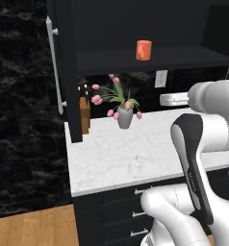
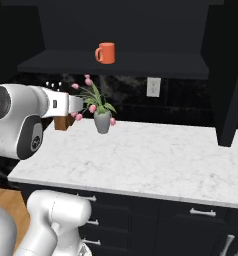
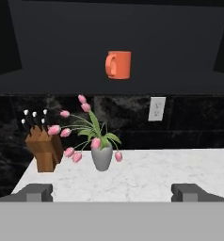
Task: Gather all objects into one cabinet and sort the glasses and bowls to opposite sides.
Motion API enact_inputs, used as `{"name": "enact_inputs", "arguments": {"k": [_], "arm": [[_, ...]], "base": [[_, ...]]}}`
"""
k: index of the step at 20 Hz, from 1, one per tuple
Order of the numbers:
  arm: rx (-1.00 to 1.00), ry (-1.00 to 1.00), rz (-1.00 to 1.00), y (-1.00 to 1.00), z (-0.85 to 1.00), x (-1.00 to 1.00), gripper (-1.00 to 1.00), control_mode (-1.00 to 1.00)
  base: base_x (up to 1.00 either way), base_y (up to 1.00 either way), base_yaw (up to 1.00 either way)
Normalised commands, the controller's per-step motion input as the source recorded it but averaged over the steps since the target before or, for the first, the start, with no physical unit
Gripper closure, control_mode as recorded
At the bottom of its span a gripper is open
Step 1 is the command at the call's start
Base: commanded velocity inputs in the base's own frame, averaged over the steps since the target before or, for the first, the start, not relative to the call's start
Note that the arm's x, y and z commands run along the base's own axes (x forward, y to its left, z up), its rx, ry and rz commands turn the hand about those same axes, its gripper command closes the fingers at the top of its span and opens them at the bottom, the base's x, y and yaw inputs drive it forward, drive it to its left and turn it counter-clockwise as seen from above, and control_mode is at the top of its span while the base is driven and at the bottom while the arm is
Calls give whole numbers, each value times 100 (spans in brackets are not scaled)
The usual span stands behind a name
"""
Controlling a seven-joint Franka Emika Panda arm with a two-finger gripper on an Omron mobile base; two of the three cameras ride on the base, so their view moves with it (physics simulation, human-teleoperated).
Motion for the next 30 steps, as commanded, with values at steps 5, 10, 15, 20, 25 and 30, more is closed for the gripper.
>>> {"name": "enact_inputs", "arguments": {"k": [5, 10, 15, 20, 25, 30], "arm": [[0, 0, 0, 0, 0, 0, -100, 100], [0, 0, 0, 0, 0, 0, -100, 100], [0, 0, 0, 0, 0, 0, -100, 100], [0, 0, 0, 0, 0, 0, -100, 100], [0, 0, 0, 0, 0, 0, -100, 100], [0, -1, 0, 0, 16, 0, -100, -100]], "base": [[14, 0, 0], [55, -1, 0], [3, 0, 0], [-2, 1, 0], [0, 0, 0], [0, 0, 0]]}}
